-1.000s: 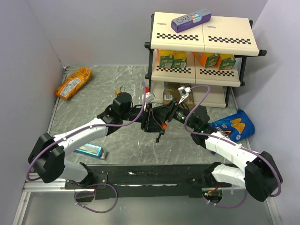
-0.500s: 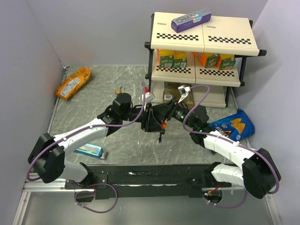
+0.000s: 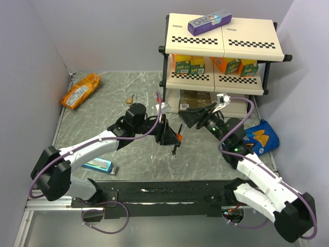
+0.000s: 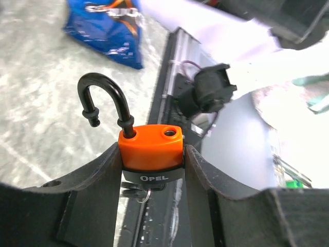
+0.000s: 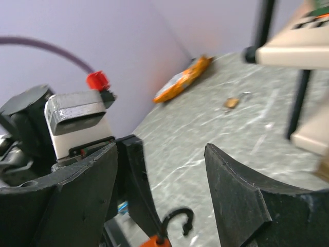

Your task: Unlock with the key

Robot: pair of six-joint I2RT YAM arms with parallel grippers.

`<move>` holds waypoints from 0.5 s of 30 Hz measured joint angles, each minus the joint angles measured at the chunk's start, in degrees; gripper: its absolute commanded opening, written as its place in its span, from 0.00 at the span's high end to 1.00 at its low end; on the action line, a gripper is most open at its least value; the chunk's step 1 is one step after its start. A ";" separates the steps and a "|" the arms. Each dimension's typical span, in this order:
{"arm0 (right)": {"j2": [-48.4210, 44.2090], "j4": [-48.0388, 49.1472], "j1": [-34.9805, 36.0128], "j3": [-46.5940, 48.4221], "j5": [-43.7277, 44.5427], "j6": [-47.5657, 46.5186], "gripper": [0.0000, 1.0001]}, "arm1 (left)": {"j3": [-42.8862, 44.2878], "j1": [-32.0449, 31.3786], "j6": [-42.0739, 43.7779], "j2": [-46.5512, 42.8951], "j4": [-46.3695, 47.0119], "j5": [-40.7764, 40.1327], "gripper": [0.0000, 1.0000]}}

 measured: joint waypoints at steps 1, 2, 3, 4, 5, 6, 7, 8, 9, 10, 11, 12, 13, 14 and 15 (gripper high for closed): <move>-0.92 -1.05 -0.57 0.00 0.79 -0.42 0.25 | 0.02 0.17 0.17 0.00 -0.35 -0.70 0.99; -1.75 -2.19 -1.03 0.00 1.51 -0.83 0.25 | 0.02 0.33 0.42 0.00 -0.92 -1.55 0.99; -2.45 -3.50 -1.40 0.00 2.45 -1.16 0.25 | 0.11 0.72 0.74 0.00 -1.79 -2.60 0.99; -3.15 -4.92 -1.73 0.00 3.41 -1.55 0.25 | 0.33 1.27 1.27 0.00 -3.39 -4.22 0.99; -3.96 -6.29 -1.92 0.00 4.33 -2.01 0.25 | 0.55 1.88 1.66 0.02 -4.74 -5.92 0.99; -4.68 -7.52 -2.03 0.00 5.22 -2.47 0.25 | 1.11 2.75 2.19 0.07 -6.64 -8.07 0.99; -5.49 -8.79 -2.08 0.00 6.16 -2.93 0.25 | 2.62 3.67 3.06 0.52 -10.19 -11.37 0.99; -6.27 -9.92 -2.12 0.00 6.91 -3.43 0.25 | 3.43 4.92 3.54 1.03 -11.54 -13.35 0.99; -6.99 -10.93 -2.16 0.00 7.67 -3.91 0.25 | 5.25 6.29 4.15 2.08 -14.25 -15.80 0.99; -7.56 -11.63 -2.23 0.00 8.17 -4.24 0.25 | 7.19 7.61 4.92 3.43 -16.46 -18.58 0.99; -8.37 -12.57 -2.23 0.00 8.81 -4.70 0.25 | 9.01 9.11 5.51 5.09 -18.23 -21.11 0.99; -8.94 -13.16 -2.23 0.00 9.29 -5.07 0.25 | 10.78 10.67 6.25 6.82 -20.17 -23.45 0.99; -9.27 -13.53 -2.23 0.00 9.55 -5.35 0.25 | 11.50 11.41 6.54 7.76 -21.05 -24.72 0.99; -9.77 -14.05 -2.23 0.00 9.86 -5.73 0.25 | 12.37 12.76 7.08 9.14 -22.77 -26.58 0.99; -10.08 -14.47 -2.23 0.00 10.08 -5.92 0.25 | 13.00 13.75 7.74 10.21 -24.44 -28.37 0.99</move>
